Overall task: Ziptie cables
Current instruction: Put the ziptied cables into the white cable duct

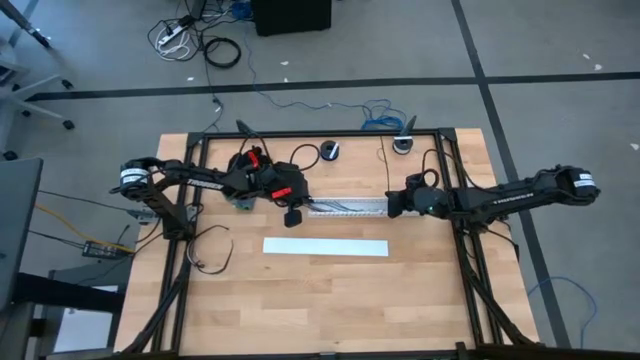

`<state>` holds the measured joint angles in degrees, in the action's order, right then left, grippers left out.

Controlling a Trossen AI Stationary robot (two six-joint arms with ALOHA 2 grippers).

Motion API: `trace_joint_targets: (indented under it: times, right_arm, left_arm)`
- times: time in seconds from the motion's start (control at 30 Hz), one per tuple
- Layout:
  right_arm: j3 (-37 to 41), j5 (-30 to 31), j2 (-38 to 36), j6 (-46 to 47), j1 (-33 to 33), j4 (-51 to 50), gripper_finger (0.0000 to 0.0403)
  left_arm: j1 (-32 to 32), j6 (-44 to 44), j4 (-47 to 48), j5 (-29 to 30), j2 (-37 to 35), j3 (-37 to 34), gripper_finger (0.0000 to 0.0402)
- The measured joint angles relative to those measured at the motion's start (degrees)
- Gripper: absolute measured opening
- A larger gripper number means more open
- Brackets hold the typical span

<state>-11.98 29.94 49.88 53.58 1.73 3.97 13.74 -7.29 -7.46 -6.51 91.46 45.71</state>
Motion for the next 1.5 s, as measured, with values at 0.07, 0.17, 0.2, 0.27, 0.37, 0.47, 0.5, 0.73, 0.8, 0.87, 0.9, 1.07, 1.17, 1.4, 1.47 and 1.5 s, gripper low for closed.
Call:
trace_joint_targets:
  times: [0.07, 0.17, 0.2, 0.27, 0.37, 0.47, 0.5, 0.73, 0.8, 0.87, 0.9, 1.07, 1.17, 1.4, 1.47, 1.5]
  right_arm:
    - [0.9, -1.5, -0.2, -1.0, 0.9, 2.1, 0.0000]
    - [2.4, -3.8, -0.5, -2.8, 2.1, 5.6, 0.0000]
    - [3.0, -4.6, -0.5, -3.2, 2.6, 6.8, 0.0000]
    - [3.9, -6.2, -0.6, -3.8, 3.8, 8.2, 0.0000]
    - [4.5, -8.3, -0.6, -4.3, 5.7, 8.6, 0.0000]
    - [4.6, -11.1, -0.6, -6.8, 7.6, 11.4, 0.0000]
    - [4.6, -12.3, -0.6, -7.9, 8.3, 12.8, 0.0000]
    - [4.6, -20.7, -0.5, -12.0, 14.5, 16.7, 0.0000]
    - [4.6, -22.7, -0.6, -12.3, 16.0, 16.7, 0.0000]
    - [4.6, -23.8, -0.3, -12.3, 16.7, 16.7, 0.0000]
    - [4.6, -24.0, 0.1, -12.2, 16.7, 16.6, 0.0000]
    - [4.5, -24.2, 3.7, -10.9, 16.7, 16.5, 0.0000]
    - [4.4, -24.2, 6.5, -10.2, 16.7, 17.8, 0.0000]
    - [4.4, -25.1, 9.1, -10.7, 16.9, 20.6, 0.0000]
    - [4.4, -25.1, 9.1, -10.7, 16.9, 20.3, 0.0000]
    - [4.4, -25.2, 9.1, -10.7, 16.9, 20.3, 0.0000]
  left_arm:
    - [0.0, 0.0, 0.0, 0.0, 0.0, 0.0, 0.0000]
    - [0.0, 0.0, -1.9, 0.0, 0.0, -1.5, 0.0000]
    - [0.0, 0.0, -2.9, 0.0, 0.0, -2.4, 0.0000]
    - [0.0, 0.2, -5.9, 0.0, 0.0, -4.4, 0.0000]
    - [0.0, 1.4, -9.4, -0.1, 0.0, -6.8, 0.0000]
    - [0.0, 1.9, -10.8, -0.8, 0.1, -8.1, 0.0000]
    - [0.0, 1.9, -11.1, -1.3, 0.1, -8.2, 0.0000]
    - [0.1, 1.9, -10.8, -1.9, 0.1, -8.2, 0.0000]
    - [0.1, 1.7, -10.7, -1.7, 0.1, -8.2, 0.0000]
    - [0.1, 1.7, -10.7, -1.7, 0.1, -8.2, 0.0000]
    - [0.1, 1.8, -10.7, -1.5, 0.1, -8.2, 0.0000]
    - [0.1, 1.8, -10.9, 0.2, 0.1, -8.2, 0.0000]
    - [0.1, 1.7, -11.0, 0.9, 0.1, -8.2, 0.0000]
    - [0.1, 1.7, -10.4, 0.9, 0.1, -8.2, 0.0000]
    - [0.1, 1.6, -10.1, 0.9, 0.1, -8.2, 0.0000]
    - [0.1, 1.6, -9.9, 0.9, 0.1, -8.2, 0.0000]
